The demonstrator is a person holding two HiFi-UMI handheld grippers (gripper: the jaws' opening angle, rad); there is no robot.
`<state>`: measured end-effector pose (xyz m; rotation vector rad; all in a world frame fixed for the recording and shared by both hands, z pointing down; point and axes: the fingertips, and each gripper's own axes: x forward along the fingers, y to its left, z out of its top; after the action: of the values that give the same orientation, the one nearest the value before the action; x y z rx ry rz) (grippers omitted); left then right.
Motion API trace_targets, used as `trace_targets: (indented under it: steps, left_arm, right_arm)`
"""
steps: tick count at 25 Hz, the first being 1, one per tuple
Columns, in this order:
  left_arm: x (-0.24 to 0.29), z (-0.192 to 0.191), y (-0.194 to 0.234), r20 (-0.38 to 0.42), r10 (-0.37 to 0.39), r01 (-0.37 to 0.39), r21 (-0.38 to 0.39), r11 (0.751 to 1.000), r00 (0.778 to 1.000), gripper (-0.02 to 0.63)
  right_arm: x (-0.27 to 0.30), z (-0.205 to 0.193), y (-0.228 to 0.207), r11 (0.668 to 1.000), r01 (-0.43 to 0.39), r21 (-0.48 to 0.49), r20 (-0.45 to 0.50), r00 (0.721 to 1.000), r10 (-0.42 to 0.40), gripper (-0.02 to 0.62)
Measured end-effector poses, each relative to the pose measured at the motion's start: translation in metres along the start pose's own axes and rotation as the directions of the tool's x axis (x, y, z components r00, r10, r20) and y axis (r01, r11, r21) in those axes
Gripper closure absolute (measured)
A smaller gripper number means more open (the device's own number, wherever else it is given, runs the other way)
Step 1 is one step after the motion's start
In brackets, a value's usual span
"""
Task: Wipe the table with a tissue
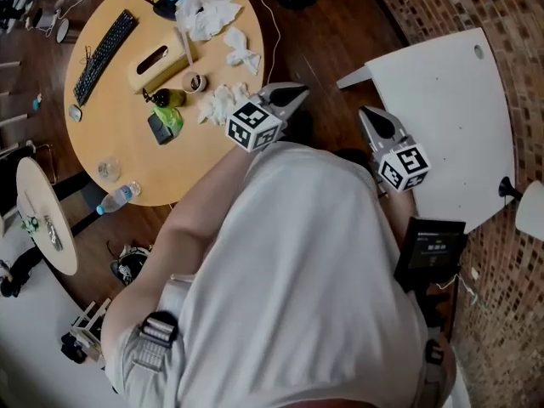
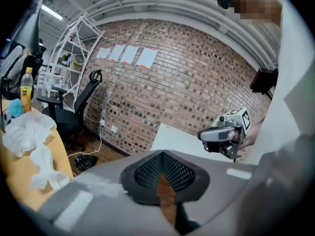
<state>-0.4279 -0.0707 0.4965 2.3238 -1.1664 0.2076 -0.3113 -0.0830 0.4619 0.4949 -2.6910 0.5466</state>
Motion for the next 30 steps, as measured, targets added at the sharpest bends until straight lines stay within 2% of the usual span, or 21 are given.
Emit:
trace_targets:
  steps: [4,9,12,16,18,21,23,25,28,30]
  left_arm:
    - [-0.016,-0.001,0.026,0.006,0.031,-0.031,-0.022,0.999,1.000,0.600]
    - [-0.035,-0.004,0.062,-0.009,0.169,-0.169,-0.027,0.985,0.986,0.600]
    - [-0.044,-0.005,0.086,-0.049,0.273,-0.272,0.029,0.962,0.961,0.600]
    - [-0.056,-0.006,0.115,-0.127,0.408,-0.385,0.170,0.907,0.904,0.571]
    - [-0.058,-0.010,0.131,-0.187,0.465,-0.422,0.226,0.878,0.866,0.540]
    - [-0.059,-0.012,0.165,-0.288,0.555,-0.480,0.294,0.827,0.781,0.468]
    - [-0.058,-0.015,0.185,-0.350,0.590,-0.493,0.333,0.804,0.727,0.430]
    - [-0.054,-0.026,0.203,-0.434,0.598,-0.476,0.365,0.801,0.674,0.352]
    - [-0.051,-0.048,0.225,-0.561,0.585,-0.429,0.397,0.811,0.586,0.252]
    - [-0.047,-0.060,0.235,-0.623,0.563,-0.408,0.390,0.825,0.543,0.212]
  right_arm:
    - [0.029,0.020,0.002,0.999,-0.025,-0.035,-0.020,1.000,0.024,0.588]
    - [0.056,0.034,0.009,0.993,-0.090,-0.072,-0.039,0.995,0.088,0.588]
    - [0.073,0.037,0.006,0.988,-0.138,-0.073,-0.051,0.990,0.134,0.588]
    - [0.094,0.044,0.004,0.974,-0.213,-0.081,-0.083,0.975,0.206,0.588]
    - [0.103,0.050,0.001,0.967,-0.243,-0.078,-0.090,0.968,0.236,0.588]
    - [0.116,0.055,-0.008,0.959,-0.275,-0.066,-0.103,0.958,0.267,0.588]
    - [0.121,0.058,-0.012,0.954,-0.293,-0.060,-0.109,0.952,0.286,0.588]
    - [0.123,0.061,-0.018,0.951,-0.304,-0.059,-0.111,0.949,0.297,0.588]
    - [0.123,0.066,-0.033,0.953,-0.300,-0.042,-0.100,0.950,0.294,0.588]
    - [0.121,0.069,-0.044,0.957,-0.290,-0.029,-0.090,0.954,0.286,0.588]
